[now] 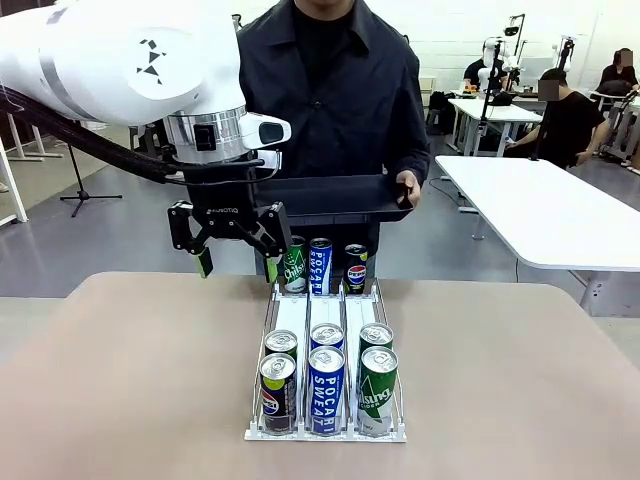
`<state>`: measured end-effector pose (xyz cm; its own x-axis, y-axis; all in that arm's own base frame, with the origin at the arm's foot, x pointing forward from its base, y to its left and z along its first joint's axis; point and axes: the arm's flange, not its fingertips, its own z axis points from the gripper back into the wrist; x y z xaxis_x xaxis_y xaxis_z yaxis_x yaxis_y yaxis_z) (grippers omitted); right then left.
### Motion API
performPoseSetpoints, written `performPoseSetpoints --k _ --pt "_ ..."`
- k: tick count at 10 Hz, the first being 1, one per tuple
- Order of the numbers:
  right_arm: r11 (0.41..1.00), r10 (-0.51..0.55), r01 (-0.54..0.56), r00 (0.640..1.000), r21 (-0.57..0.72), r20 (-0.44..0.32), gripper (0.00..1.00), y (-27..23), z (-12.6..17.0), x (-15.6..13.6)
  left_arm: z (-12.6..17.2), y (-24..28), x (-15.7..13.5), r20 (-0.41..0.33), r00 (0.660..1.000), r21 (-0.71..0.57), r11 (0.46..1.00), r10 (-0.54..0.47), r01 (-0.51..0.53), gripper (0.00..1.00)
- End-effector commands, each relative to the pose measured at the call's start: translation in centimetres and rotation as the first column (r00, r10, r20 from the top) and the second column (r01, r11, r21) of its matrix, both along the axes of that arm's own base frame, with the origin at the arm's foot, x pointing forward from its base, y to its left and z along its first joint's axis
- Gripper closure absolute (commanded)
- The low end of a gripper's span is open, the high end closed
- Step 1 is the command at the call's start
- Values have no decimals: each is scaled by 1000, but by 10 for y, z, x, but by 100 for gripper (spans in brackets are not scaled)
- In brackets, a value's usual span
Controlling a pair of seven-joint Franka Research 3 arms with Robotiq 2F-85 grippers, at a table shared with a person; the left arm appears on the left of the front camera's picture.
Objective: Retrieve and hand over the desired beverage to the person.
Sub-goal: Pick up a can of the same type that the person held from the Automatic Can Dispenser.
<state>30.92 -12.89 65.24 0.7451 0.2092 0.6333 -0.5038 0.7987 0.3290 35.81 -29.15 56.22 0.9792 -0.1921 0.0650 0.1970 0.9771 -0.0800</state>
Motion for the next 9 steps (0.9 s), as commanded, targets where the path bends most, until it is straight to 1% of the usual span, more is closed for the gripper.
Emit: performPoseSetpoints --k 1,2,4,7,8,9 --pt "999 24 -25 1000 29 11 0 0 0 2 0 0 0 0 1000 -3 1000 1 -1 0" --pt "999 24 -25 1000 29 11 0 0 0 2 -19 -1 -10 40 998 -1 999 50 -50 0" --pt "999 24 -25 1000 29 11 0 0 0 2 -51 -2 -13 61 985 -30 987 160 -158 0" --pt "999 24 -25 1000 29 11 0 0 0 2 -81 -14 -22 80 978 -21 981 193 -192 0" --pt "999 24 -25 1000 29 11 0 0 0 2 -89 -21 -24 88 978 -21 982 187 -186 0" --pt "999 24 -25 1000 29 11 0 0 0 2 -94 -27 -25 73 982 -17 984 177 -176 0"
